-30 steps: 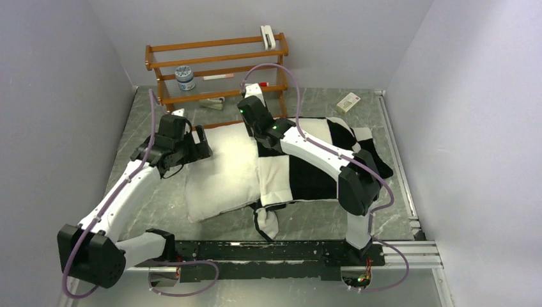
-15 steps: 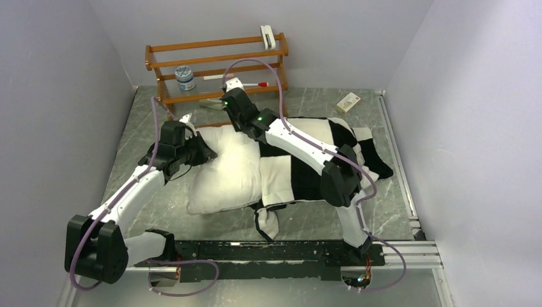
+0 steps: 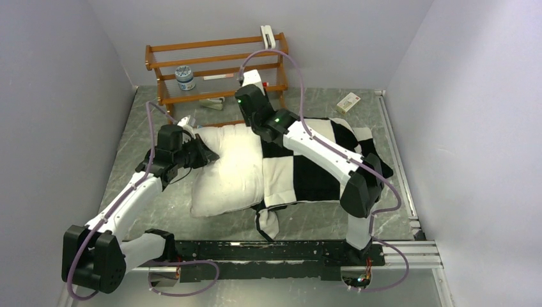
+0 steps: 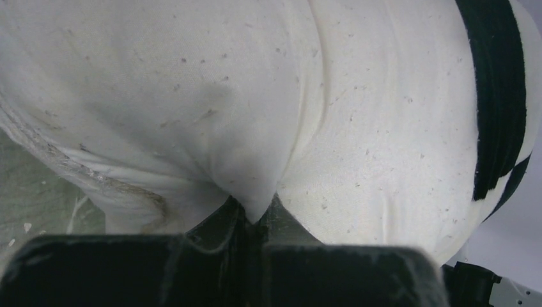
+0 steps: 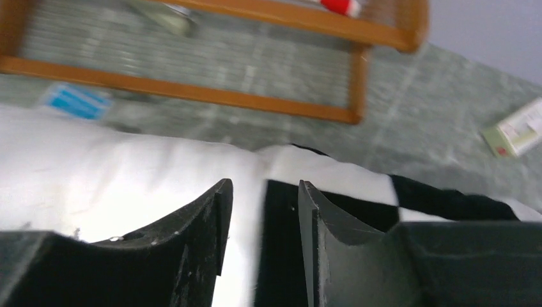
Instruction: Put the pillow into the pillowcase
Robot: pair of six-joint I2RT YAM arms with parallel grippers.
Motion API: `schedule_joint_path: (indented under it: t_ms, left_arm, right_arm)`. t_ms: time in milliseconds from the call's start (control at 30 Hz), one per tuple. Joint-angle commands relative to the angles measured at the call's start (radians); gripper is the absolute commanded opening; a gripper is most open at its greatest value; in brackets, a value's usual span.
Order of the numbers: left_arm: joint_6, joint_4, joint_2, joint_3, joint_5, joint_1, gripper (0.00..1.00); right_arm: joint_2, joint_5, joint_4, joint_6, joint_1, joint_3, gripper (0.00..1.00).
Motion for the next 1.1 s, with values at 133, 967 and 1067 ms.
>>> schedule_joint_path:
  t_ms: [133, 967, 1067]
  left_arm:
    - [0.011, -0.043, -0.046, -0.013, 0.074, -0.012, 0.05]
    - [0.034, -0.072, -0.072, -0.005, 0.058, -0.013, 0.05]
    - [-0.007, -0.002, -0.077, -0.023, 0.128, -0.013, 0.05]
  right_arm:
    - [0.022, -0.003, -0.087, 0.024, -0.078, -0.063, 0.47]
    - [0.288, 0.171, -0.149, -0.104, -0.067, 0.134, 0.17]
    - [0.252, 0.085, -0.095, -0.137, -0.007, 0.196, 0.00]
